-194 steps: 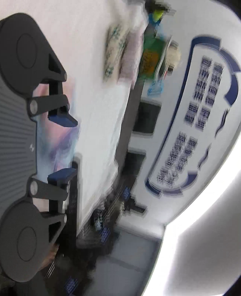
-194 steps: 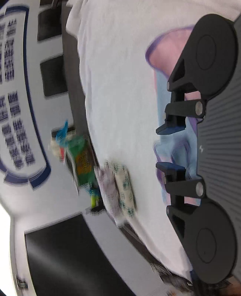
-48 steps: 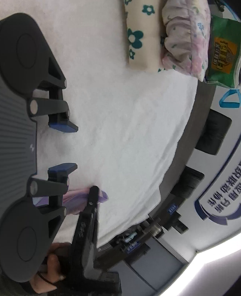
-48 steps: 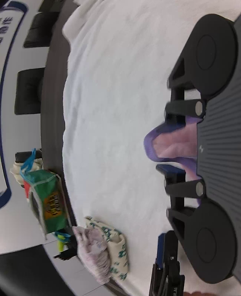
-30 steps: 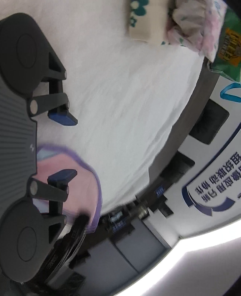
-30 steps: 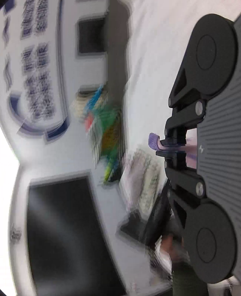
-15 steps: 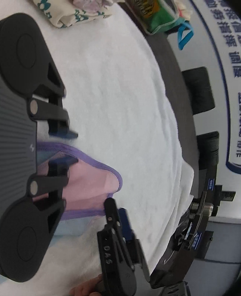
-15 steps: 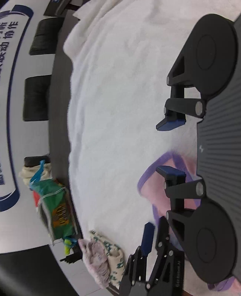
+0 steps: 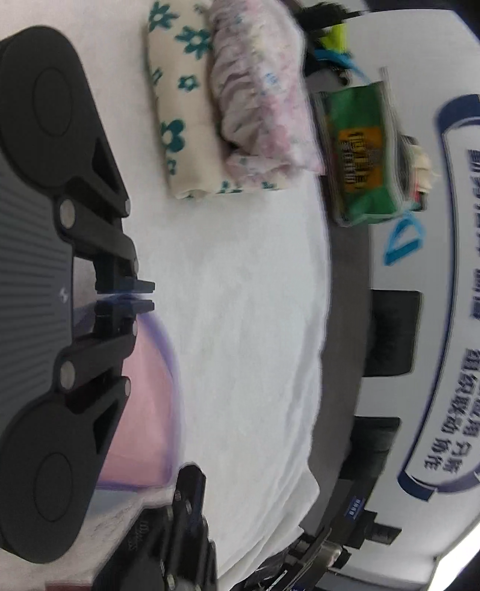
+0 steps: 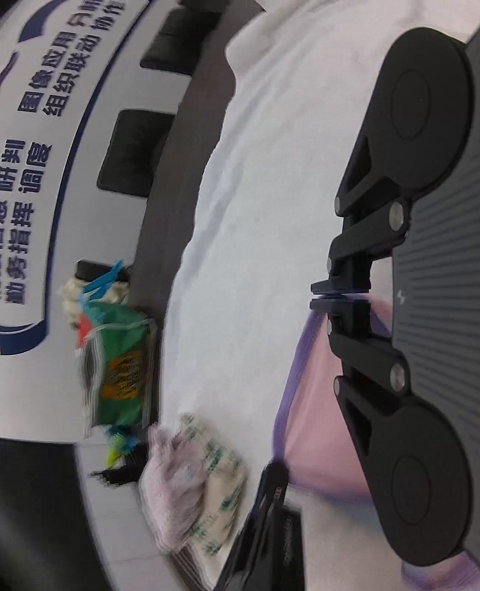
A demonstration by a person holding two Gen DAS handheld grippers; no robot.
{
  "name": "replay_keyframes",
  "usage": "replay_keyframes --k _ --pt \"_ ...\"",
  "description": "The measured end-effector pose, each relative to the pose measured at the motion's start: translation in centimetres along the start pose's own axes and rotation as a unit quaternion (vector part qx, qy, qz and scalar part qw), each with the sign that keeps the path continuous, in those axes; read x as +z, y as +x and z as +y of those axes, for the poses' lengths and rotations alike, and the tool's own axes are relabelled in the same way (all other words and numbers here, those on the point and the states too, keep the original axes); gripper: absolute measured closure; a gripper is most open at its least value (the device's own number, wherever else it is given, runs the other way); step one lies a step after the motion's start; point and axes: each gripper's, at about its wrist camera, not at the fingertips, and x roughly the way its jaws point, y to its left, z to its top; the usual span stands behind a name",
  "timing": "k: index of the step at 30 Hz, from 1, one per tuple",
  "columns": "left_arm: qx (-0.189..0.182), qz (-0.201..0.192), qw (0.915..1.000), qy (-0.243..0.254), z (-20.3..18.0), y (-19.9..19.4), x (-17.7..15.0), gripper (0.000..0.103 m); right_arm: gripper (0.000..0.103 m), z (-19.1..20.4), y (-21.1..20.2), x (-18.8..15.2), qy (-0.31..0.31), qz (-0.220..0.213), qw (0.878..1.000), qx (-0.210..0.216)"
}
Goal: Fold clothes
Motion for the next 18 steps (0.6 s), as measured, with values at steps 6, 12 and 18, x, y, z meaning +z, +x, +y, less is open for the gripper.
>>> replay_keyframes --k 6,12,18 --pt "-0.057 -0.029 0.9969 -0.046 5.9 -5.4 -1.2 0.069 0.064 0.1 -1.1 -0.1 0.007 -0.005 1.000 -0.003" --pt "-0.144 -0.015 0.9880 -0.055 6.2 -9.7 -6.3 0.067 0.064 3.4 -4.8 0.3 -0.028 -0.024 0.988 0.149" --pt "-0.177 -0.004 0.9842 -0.009 2.0 -11.6 -12.7 0.066 0.075 8.0 -0.2 0.4 -0.047 0.031 0.978 0.201"
